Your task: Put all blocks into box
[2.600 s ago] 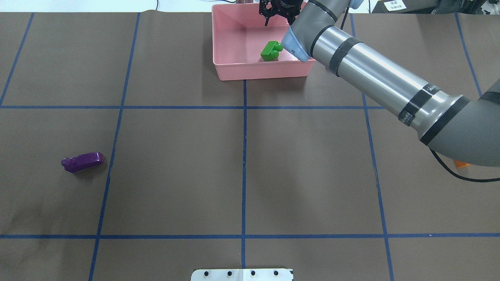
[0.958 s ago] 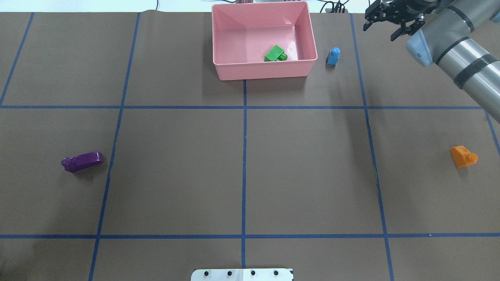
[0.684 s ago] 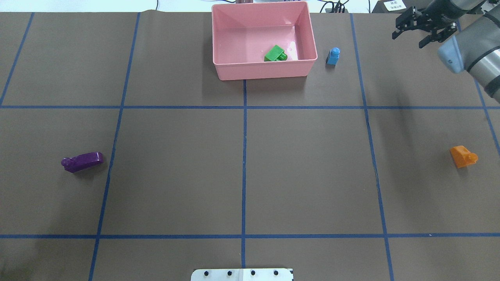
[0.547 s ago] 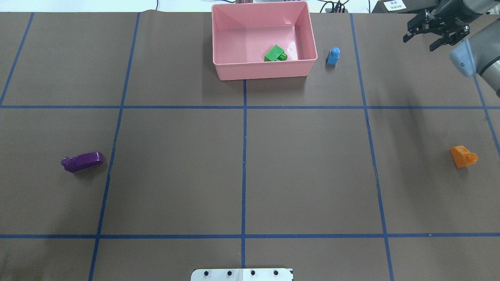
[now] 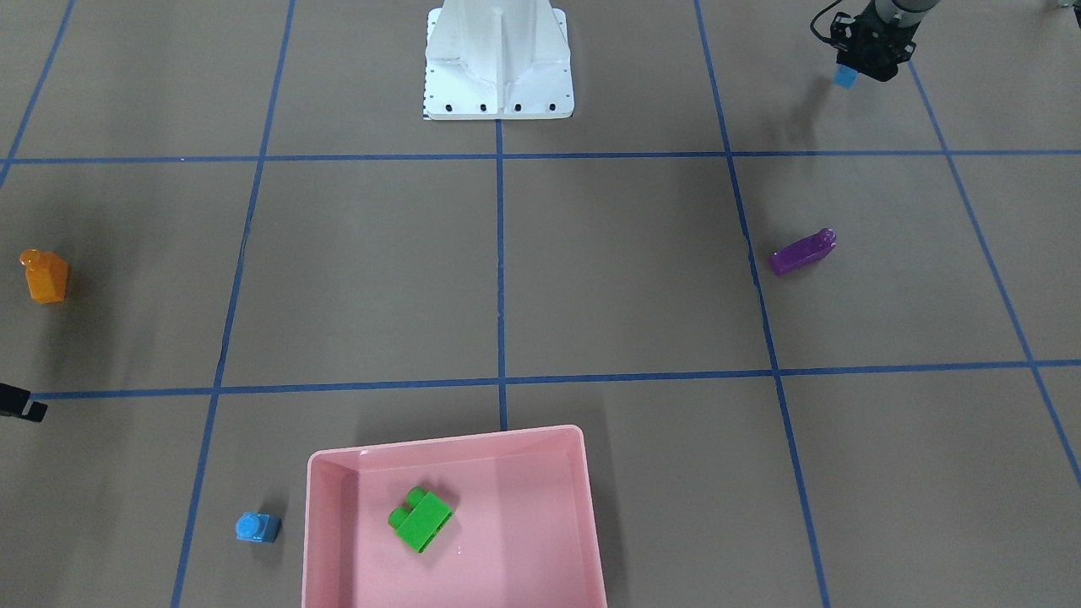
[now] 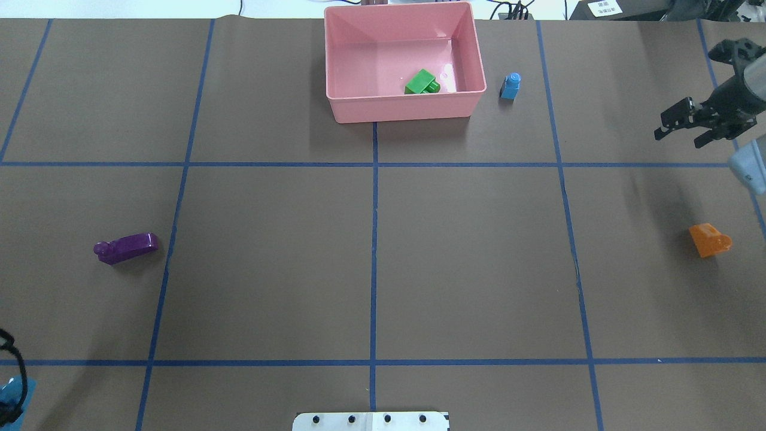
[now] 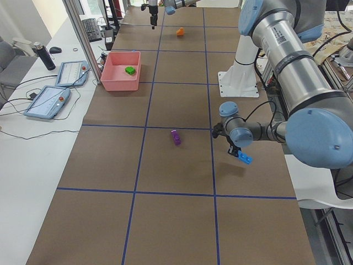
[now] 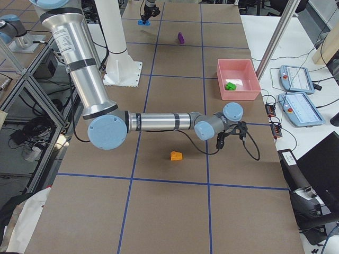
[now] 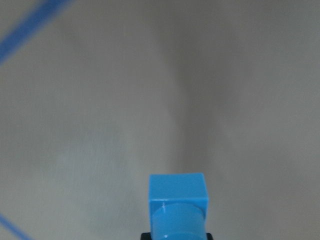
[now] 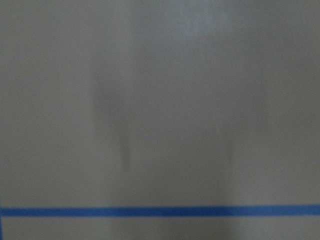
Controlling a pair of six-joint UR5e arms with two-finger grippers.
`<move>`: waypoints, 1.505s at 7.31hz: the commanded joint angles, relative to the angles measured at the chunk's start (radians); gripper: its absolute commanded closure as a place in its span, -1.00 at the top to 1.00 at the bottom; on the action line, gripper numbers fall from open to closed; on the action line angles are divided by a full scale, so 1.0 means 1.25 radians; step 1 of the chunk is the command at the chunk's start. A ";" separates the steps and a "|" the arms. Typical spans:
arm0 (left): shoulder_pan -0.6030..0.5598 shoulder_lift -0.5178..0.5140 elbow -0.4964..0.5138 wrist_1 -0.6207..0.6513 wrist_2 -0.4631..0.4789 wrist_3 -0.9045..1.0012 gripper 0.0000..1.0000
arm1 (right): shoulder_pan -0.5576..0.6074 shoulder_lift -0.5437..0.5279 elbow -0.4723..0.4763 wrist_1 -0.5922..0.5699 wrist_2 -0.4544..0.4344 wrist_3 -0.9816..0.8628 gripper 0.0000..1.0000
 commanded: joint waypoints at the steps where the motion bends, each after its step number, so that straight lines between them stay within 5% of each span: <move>1: -0.201 -0.241 0.002 0.139 -0.047 0.000 -1.00 | -0.048 -0.119 0.084 0.002 -0.004 -0.040 1.00; 4: -0.340 -0.684 0.104 0.463 -0.050 -0.006 -1.00 | -0.098 -0.197 0.148 0.002 -0.048 -0.122 1.00; 8: -0.395 -1.035 0.420 0.469 -0.043 -0.124 -1.00 | -0.130 -0.297 0.231 0.000 -0.087 -0.148 0.86; 10: -0.394 -1.209 0.649 0.422 0.005 -0.135 -1.00 | -0.135 -0.293 0.240 0.000 -0.087 -0.146 -0.99; 11: -0.393 -1.281 0.781 0.324 0.006 -0.202 -1.00 | -0.135 -0.288 0.245 -0.001 -0.083 -0.146 -1.00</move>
